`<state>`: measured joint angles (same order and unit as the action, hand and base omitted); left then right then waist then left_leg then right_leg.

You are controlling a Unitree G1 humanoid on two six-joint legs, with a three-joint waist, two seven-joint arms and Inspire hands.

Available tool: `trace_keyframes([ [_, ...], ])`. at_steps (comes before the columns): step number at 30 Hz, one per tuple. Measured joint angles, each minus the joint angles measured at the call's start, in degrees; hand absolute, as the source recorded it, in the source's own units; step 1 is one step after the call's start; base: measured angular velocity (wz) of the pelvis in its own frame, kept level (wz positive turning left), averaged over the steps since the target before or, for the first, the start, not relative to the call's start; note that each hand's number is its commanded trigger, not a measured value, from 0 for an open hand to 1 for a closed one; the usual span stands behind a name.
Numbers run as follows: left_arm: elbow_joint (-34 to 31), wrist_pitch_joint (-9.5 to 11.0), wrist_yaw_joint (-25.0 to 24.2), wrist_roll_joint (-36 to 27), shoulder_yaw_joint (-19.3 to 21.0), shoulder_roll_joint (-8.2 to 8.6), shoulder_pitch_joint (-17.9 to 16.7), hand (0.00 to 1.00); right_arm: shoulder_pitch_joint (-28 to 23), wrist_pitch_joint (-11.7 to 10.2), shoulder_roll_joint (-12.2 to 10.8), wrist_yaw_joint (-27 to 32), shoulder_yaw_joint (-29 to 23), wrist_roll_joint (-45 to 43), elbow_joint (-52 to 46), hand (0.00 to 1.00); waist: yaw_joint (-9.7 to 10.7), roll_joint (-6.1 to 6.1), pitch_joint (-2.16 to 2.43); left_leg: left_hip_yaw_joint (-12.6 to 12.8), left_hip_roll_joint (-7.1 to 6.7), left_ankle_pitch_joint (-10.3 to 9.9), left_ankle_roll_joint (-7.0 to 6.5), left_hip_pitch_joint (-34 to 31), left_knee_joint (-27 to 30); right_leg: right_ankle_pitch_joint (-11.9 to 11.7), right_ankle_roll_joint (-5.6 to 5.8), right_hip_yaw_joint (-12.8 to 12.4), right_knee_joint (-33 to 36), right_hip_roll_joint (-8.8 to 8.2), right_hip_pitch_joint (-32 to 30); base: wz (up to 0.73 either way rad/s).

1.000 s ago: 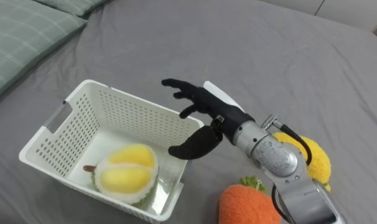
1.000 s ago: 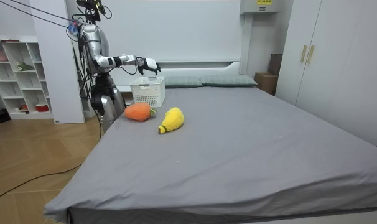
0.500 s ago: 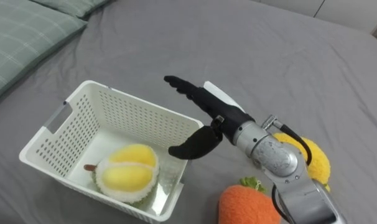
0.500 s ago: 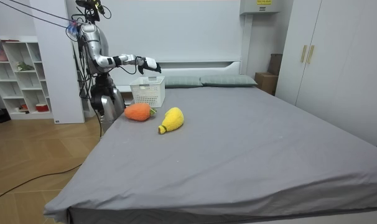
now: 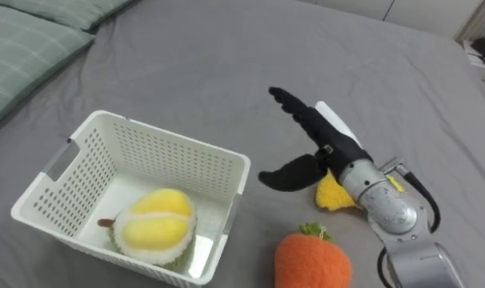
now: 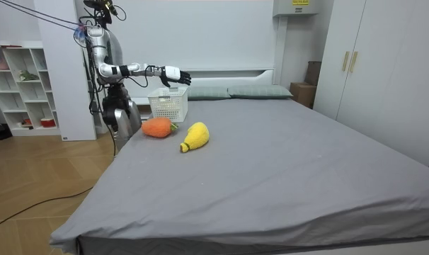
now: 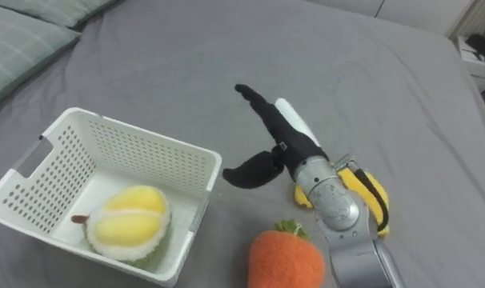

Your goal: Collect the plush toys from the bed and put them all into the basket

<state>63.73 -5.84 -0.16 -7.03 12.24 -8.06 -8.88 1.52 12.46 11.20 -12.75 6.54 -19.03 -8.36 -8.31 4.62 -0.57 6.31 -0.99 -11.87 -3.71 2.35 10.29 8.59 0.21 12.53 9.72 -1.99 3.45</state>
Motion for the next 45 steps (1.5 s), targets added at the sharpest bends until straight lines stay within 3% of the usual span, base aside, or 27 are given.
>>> trace_keyframes([
  [1,0.0,0.0,0.0,0.0,0.0,-0.01,-0.3,0.00,-0.4,-0.1,0.0,1.0,-1.4,-0.1,0.1,0.00,0.4,0.14,0.25,0.1,0.01,0.0,0.01,-0.2,0.0,0.0,0.00,0.0,0.1,0.00,-0.3,-0.04],
  [4,0.2,0.0,0.0,0.3,0.3,-0.07,-0.8,0.00,-1.7,-0.1,0.0,3.7,-3.7,-1.8,0.1,0.00,1.5,0.17,0.43,0.6,0.07,0.0,0.02,-0.2,-0.2,0.0,0.00,0.0,0.0,0.04,-0.4,-0.07],
  [10,0.3,0.0,0.0,0.5,1.1,-0.46,-1.5,0.00,-5.0,-0.3,0.0,6.6,-4.6,-1.9,1.5,0.00,2.3,0.80,1.06,1.8,0.16,0.0,0.04,0.6,-0.5,0.0,0.00,-1.1,0.0,0.12,-0.4,-0.11],
  [22,-0.2,0.1,0.0,2.2,1.2,-1.25,-1.7,0.00,-5.6,-1.4,0.3,9.9,-9.1,-1.1,4.8,0.00,4.2,1.39,0.63,2.2,0.21,0.0,0.03,1.1,-0.9,0.0,0.00,-1.5,0.0,0.19,-0.2,-0.01],
  [36,-0.8,0.1,-0.3,0.9,1.1,-1.86,-2.5,0.00,-5.6,-1.9,1.4,11.5,-9.1,-1.2,6.5,0.00,5.0,1.70,0.57,2.2,0.20,0.0,0.01,1.4,-0.8,0.0,0.00,-1.2,0.1,0.11,0.3,0.00],
  [45,-0.5,0.1,0.0,0.9,1.1,-2.74,-3.0,0.00,-5.6,-2.5,1.4,13.1,-8.3,-1.2,11.5,0.00,4.5,3.94,0.80,1.4,0.21,0.0,0.01,-0.9,0.1,-0.1,-0.10,-0.7,0.1,0.10,-1.3,0.04],
])
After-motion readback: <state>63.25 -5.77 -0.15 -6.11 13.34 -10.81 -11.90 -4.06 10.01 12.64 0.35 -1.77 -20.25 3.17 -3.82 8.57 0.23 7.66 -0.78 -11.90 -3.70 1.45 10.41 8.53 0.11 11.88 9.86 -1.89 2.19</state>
